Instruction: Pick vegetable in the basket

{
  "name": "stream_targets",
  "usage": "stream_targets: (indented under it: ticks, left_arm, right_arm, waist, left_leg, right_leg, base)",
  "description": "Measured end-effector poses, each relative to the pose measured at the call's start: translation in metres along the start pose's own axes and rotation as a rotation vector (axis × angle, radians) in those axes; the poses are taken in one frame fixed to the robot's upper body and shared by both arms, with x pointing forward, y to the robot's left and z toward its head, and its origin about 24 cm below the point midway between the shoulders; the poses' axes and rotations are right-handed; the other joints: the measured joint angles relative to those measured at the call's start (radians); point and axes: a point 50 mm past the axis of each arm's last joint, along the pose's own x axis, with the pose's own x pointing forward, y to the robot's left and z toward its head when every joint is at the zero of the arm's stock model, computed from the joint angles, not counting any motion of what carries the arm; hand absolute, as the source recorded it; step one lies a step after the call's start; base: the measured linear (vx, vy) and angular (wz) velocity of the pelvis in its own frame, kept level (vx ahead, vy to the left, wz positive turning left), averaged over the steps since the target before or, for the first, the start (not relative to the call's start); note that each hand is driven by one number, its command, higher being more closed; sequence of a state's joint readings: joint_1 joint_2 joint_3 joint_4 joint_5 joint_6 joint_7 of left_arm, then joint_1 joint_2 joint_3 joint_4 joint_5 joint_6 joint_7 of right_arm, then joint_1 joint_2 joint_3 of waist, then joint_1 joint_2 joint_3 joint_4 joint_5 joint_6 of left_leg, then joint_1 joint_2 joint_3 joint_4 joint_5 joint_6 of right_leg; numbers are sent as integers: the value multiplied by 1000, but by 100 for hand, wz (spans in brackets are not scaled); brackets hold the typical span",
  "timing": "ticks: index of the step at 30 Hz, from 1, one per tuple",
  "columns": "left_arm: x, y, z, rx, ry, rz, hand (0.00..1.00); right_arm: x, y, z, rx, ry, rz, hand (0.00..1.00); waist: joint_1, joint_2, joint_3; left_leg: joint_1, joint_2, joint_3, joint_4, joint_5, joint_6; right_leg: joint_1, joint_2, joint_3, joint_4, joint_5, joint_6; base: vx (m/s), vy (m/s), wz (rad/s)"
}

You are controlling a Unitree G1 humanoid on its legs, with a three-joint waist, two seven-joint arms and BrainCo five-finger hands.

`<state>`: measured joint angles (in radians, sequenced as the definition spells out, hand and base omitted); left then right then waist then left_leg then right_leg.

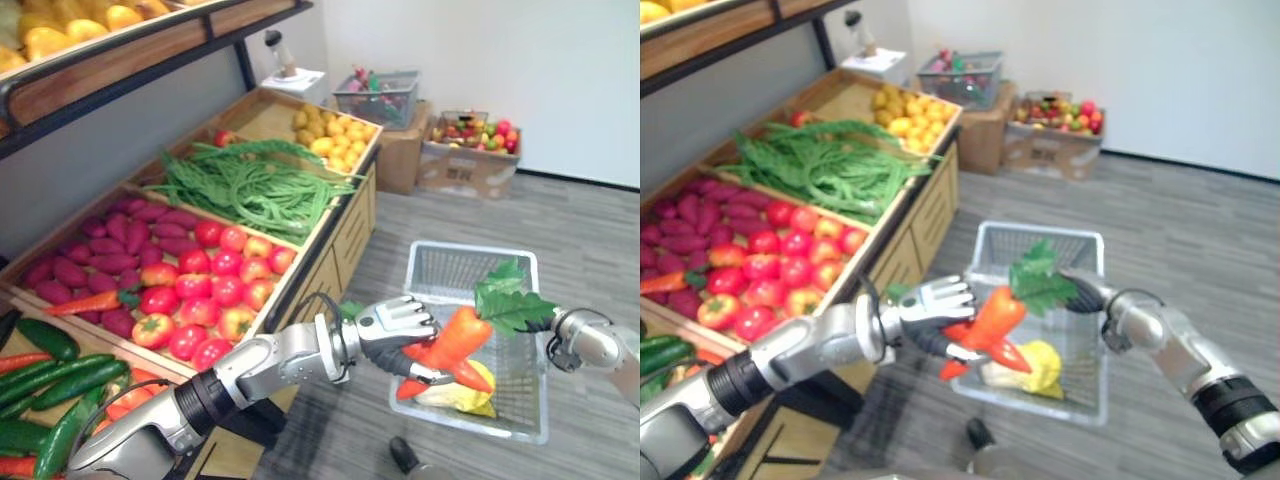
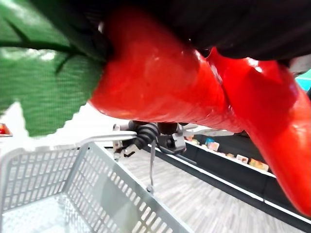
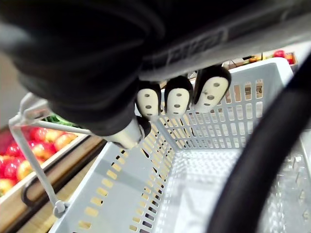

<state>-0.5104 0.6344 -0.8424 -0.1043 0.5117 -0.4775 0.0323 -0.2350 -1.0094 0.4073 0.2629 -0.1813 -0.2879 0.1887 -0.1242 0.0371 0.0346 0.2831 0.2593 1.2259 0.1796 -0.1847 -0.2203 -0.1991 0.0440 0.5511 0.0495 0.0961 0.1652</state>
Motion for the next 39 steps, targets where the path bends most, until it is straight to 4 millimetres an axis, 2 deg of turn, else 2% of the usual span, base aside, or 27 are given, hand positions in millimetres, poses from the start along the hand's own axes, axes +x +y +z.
stream_targets:
  ticks: [3, 6, 16, 27, 33, 39]
  left_arm:
    - [2, -9, -4, -25, 19, -35, 100]
    - [4, -14, -8, -43, 36, -40, 100]
    - [13, -28, -4, -89, 22, -62, 100]
    - [20, -61, -25, -101, 130, -165, 100]
    - [14, -80, -38, -90, 214, -245, 100]
    - [12, -89, -49, -104, 292, -266, 100]
  right_arm:
    - [4, -9, 16, 46, -80, -24, 100]
    - [9, -14, 24, 64, -117, -27, 100]
    - [18, -21, 43, 47, -201, 5, 100]
    - [26, -36, 66, 92, -292, -12, 100]
    - [26, -36, 75, 108, -336, 9, 100]
    - [28, -30, 78, 107, -343, 41, 100]
  waist:
    - [-16, 4, 1]
    - [-35, 7, 3]
    - [-44, 8, 5]
    - [-65, 7, 5]
    - [-65, 3, 8]
    - [-65, -6, 14]
  left_leg:
    - [0, 0, 28, 1, 2, -2]
    - [8, 2, 44, 1, 4, -4]
    - [17, 5, 80, 7, 4, -5]
    - [20, 15, 111, 26, 4, -5]
    - [27, 21, 127, 34, 4, -5]
    - [32, 21, 137, 35, 4, -6]
  right_leg:
    - [-21, 12, 11, 10, 0, 0]
    - [-26, 24, 20, 18, 0, 0]
    - [-40, 45, 47, 31, 0, 0]
    - [-59, 68, 67, 49, 0, 0]
    - [-61, 79, 78, 56, -1, -2]
    - [-62, 84, 84, 58, -2, -3]
  base:
    - [-49, -26, -25]
    - [-45, -27, -17]
    - [-51, -16, -10]
    - [-52, -23, -8]
    - [-52, -27, -7]
    - [-51, -25, -4]
